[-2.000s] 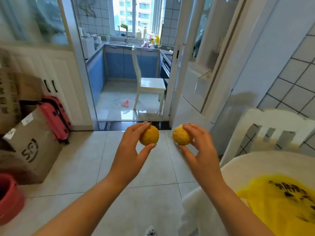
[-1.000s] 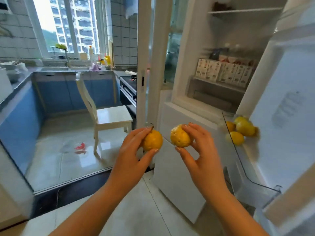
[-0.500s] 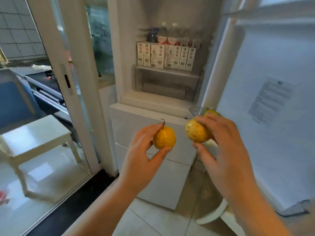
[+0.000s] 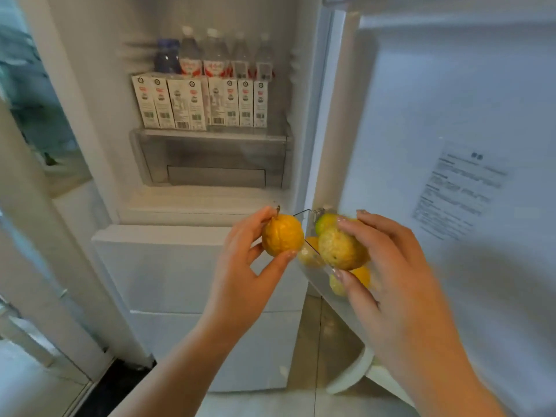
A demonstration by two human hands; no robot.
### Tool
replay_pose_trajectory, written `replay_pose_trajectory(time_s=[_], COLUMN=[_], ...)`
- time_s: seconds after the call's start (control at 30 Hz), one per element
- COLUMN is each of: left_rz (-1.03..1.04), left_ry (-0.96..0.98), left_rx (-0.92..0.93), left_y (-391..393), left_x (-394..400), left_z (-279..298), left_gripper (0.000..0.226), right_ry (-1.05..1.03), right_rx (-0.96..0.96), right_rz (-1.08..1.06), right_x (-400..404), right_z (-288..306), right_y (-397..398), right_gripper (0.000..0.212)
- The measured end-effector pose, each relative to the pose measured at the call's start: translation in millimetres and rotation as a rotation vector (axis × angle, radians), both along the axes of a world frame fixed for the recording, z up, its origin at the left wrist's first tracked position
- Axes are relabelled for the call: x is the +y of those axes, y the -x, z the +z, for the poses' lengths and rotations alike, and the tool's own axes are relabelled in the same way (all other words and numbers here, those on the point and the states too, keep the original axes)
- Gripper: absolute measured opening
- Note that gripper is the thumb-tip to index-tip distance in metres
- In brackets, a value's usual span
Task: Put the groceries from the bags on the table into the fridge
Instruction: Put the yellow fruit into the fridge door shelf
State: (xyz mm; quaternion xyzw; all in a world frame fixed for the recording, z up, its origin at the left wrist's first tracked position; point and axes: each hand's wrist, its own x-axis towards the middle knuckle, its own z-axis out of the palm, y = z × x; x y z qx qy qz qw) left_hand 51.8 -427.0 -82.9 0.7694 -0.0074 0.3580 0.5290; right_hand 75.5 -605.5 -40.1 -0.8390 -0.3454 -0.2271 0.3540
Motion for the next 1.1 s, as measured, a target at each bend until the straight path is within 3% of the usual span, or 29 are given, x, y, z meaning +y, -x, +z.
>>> replay_pose_trajectory(time_s=[0.27,0.6,0.93,1.1], left_rz=[-0.304,-0.594,-0.698,-0.696], left_ry=[-0.11,-0.429,-0.552,-0.62], left_rx=[0.021,-0.068,-0.19,-0.282], left_y=[-66.7,-124.4,-137.8,-141.5], left_x=[25.3,42.8,47.6,45.5], left_z=[0.3,-5.6,-11.5,-15.7], left_gripper=[0.053,0.054,0.045,0.041], right_ry=[-0.041,0.007,0.1,0.126], right_rx=[-0.015,0.097,0.401,0.404], right_rz=[-0.333,-0.759,-0.832,-0.846], right_x=[10.8,19.2,25.9,24.3], right_z=[-11.0,-21.6,-18.5,-20.4], right_y=[-14.8,-13.8,-18.3,-24.9], right_gripper=[0.062,0.057,0.057,0.056])
